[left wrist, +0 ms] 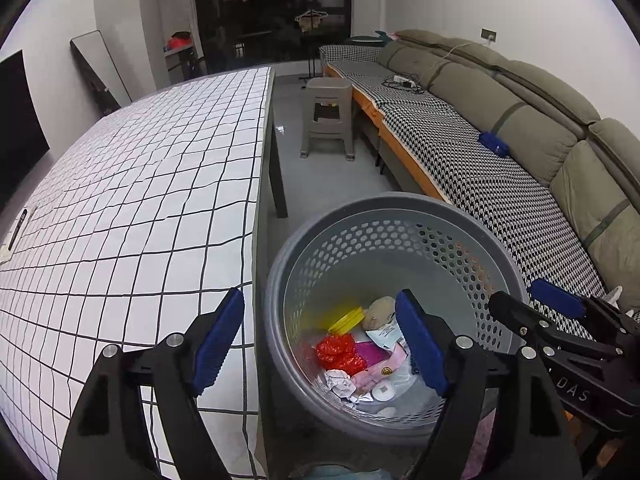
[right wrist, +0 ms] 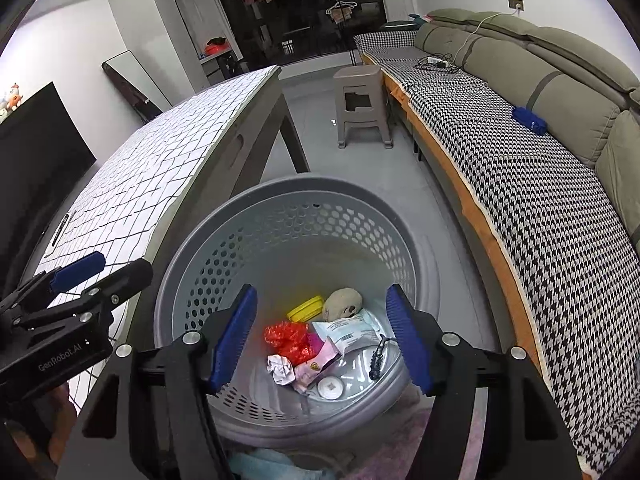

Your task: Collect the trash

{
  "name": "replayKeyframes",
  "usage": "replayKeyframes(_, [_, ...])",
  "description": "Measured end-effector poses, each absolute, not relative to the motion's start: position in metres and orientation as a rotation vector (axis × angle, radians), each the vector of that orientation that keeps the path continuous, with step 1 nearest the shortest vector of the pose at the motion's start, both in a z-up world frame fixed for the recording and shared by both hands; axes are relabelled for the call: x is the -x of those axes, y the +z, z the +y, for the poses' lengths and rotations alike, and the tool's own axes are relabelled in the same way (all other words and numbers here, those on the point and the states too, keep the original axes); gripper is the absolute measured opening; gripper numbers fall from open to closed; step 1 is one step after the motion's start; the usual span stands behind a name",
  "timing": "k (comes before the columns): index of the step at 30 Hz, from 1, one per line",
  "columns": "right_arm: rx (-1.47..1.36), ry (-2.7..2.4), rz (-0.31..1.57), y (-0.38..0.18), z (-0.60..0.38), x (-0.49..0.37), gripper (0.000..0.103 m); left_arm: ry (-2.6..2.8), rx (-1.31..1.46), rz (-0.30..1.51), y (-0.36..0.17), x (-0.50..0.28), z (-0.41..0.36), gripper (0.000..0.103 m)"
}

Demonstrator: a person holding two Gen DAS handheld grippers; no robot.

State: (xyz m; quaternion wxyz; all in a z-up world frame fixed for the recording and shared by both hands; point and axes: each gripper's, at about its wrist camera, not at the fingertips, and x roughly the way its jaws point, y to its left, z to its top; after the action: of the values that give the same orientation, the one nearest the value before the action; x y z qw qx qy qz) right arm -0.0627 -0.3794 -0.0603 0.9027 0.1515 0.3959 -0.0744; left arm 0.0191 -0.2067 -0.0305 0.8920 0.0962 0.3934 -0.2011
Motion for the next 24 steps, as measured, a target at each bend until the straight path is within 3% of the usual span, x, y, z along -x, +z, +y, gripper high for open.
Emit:
replayKeyframes(10, [-0.307,-0.176,0.810,-0.0604,-0.3779,0.0653,0.069,-0.370,-0.204,0.809,-0.0291,-0.0183,-0.2029,0.089])
replayKeyframes(24, [-0.309,-0.189,0.800,-0.0581,-0.3790,0.0695,0.071,-0.356,-0.213,0.798,-0.0287,-0.0145,-0.2020,0.094])
